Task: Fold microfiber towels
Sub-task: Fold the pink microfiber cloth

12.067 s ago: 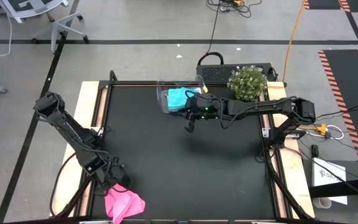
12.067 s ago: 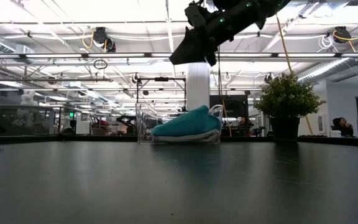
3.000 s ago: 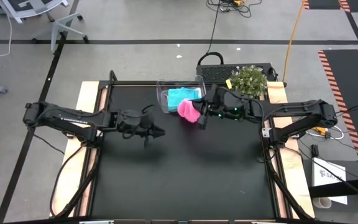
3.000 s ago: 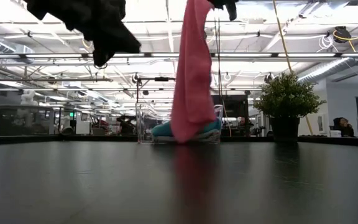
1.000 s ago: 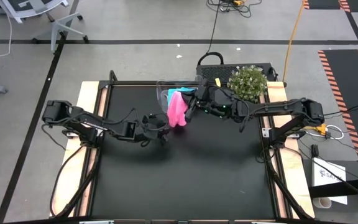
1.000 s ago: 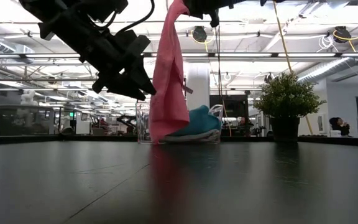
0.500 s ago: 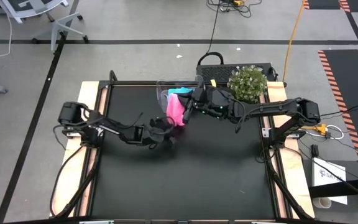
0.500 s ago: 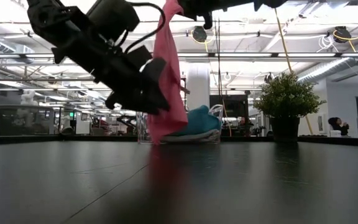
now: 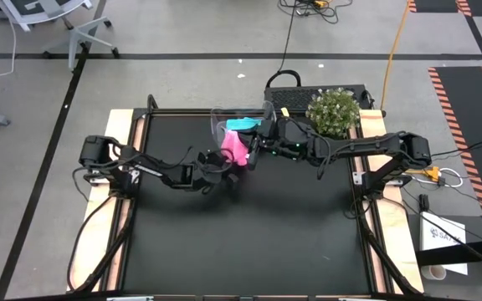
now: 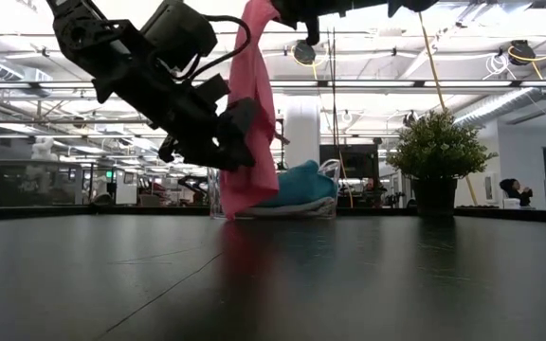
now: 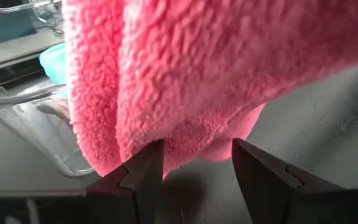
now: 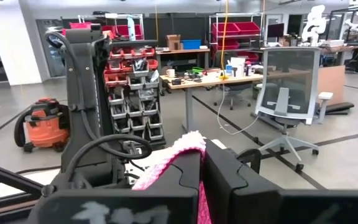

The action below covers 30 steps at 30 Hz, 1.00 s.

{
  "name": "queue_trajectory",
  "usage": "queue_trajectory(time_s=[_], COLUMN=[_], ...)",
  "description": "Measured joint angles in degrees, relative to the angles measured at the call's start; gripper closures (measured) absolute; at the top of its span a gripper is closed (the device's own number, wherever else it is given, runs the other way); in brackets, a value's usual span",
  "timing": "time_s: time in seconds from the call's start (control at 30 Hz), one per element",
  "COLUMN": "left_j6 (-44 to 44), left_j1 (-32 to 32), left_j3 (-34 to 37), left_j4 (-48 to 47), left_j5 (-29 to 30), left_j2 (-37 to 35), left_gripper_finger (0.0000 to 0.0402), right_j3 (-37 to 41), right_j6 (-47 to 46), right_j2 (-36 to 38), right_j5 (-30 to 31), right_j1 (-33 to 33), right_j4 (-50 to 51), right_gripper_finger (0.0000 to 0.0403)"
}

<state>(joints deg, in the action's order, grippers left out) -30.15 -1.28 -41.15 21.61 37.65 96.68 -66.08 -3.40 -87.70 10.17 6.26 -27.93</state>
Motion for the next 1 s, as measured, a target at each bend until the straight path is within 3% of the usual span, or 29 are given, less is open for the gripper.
queue_trajectory(time_s=[0.3,0.47,0.7,0.9,1.0], left_j6=[-2.75,-6.26,-7.33,-11.23,-13.49], left_j1=[0.13,0.12,0.04,0.04,-0.14], left_j3=[0.0,0.04,0.02,0.02,0.0], left_j4=[-3.02,-12.47,-17.47,-23.94,-26.44], left_j5=[0.15,4.84,8.89,8.01,5.39], left_j2=[-1.26,-5.22,-10.15,-12.08,-12.44], left_gripper_finger=[0.0211,0.0211,0.0211,0.0214,0.0242], right_j3=[0.0,0.0,0.0,0.0,0.0], right_j6=[-0.03,-0.02,0.94,1.42,1.71], right_j2=[0.0,0.0,0.0,0.0,0.0], right_j5=[-1.82,-2.99,-4.58,-5.99,-5.99], right_j1=[0.0,0.0,0.02,0.0,0.0], right_j4=[1.48,1.93,3.19,3.15,3.17], right_gripper_finger=[0.0403,0.0403,0.0403,0.0403,0.0403])
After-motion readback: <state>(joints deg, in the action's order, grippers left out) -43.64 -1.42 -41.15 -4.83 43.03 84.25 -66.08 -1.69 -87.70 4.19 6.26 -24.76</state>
